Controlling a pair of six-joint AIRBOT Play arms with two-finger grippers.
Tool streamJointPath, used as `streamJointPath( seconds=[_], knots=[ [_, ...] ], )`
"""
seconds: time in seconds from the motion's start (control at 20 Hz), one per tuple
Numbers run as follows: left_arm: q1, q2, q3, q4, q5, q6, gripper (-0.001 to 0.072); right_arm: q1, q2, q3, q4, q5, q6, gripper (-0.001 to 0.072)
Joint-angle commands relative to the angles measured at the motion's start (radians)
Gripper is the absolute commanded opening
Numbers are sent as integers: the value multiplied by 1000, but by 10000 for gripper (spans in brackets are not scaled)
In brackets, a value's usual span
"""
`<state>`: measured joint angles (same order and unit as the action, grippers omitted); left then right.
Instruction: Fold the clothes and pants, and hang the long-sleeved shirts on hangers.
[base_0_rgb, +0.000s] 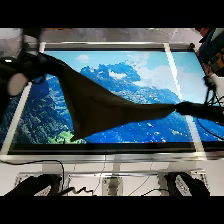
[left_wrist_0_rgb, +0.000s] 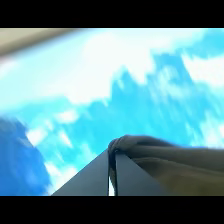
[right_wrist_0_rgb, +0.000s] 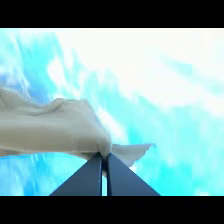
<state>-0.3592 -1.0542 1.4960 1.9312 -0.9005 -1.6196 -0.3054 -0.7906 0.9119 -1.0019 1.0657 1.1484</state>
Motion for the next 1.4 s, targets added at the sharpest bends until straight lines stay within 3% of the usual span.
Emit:
streamJointPath(
  seconds=[0.0, 0.25, 0.4, 0.55, 0.85, 1.0, 1.15, 1.2, 1.25, 1.3, 1.35],
  knots=[
    [54, 100, 1, 14, 229, 5, 14, 1, 119, 166, 14, -13, -4, 12],
    [113, 215, 1, 17, 656, 5, 13, 1, 278, 409, 11, -18, -43, 12],
    [126, 253, 1, 16, 767, 5, 13, 1, 354, 455, 16, 16, -42, 12],
    [126, 253, 0, 13, 726, 5, 13, 1, 391, 455, 38, 146, -39, 11],
    [120, 1, 0, -51, 285, 5, 13, 1, 332, 286, 36, 208, -35, 11],
    [85, -229, 0, -186, 288, 5, 14, 1, 254, 130, 33, 193, -36, 11],
    [28, -438, 0, -185, 363, 5, 30, 1, 154, -3, 29, 145, -37, 12],
    [16, -484, 0, -185, 363, 5, 207, 1, 124, -33, 29, 128, -37, 11],
    [9, -518, 0, -186, 354, 4, 559, 1, 93, -57, 29, 112, -37, 12],
    [5, -531, 0, -187, 340, -3, 685, 1, 64, -70, 29, 99, -37, 12],
    [1, -528, 0, -185, 307, -3, 680, 1, 39, -75, 28, 86, -37, 12]
  ],
)
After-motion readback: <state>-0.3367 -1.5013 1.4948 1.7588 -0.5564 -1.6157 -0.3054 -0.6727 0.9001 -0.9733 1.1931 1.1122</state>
